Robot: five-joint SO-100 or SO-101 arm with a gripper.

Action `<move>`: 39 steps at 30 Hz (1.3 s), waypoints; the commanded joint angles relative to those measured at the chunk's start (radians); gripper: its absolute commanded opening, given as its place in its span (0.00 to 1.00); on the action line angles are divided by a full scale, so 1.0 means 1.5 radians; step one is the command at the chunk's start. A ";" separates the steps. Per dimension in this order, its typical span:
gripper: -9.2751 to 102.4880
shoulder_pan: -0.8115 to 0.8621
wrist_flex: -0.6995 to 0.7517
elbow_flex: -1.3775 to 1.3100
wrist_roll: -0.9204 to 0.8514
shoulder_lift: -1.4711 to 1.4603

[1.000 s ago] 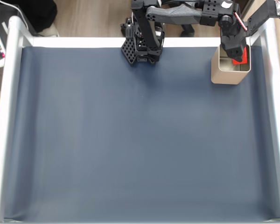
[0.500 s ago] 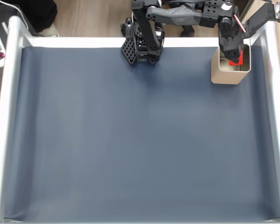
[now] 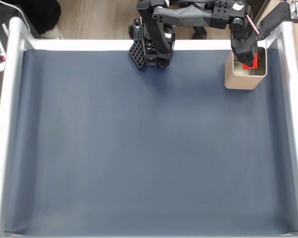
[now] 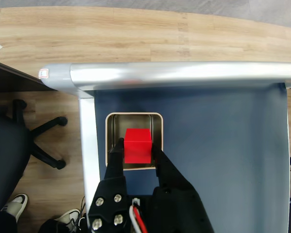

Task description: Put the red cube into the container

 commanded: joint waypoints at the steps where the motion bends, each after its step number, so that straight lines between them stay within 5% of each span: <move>1: 0.14 0.010 -0.003 -0.005 -0.013 0.030; 19: 0.31 0.015 -0.003 0.004 -0.030 0.037; 39: 0.32 0.019 -0.008 0.013 -0.033 0.044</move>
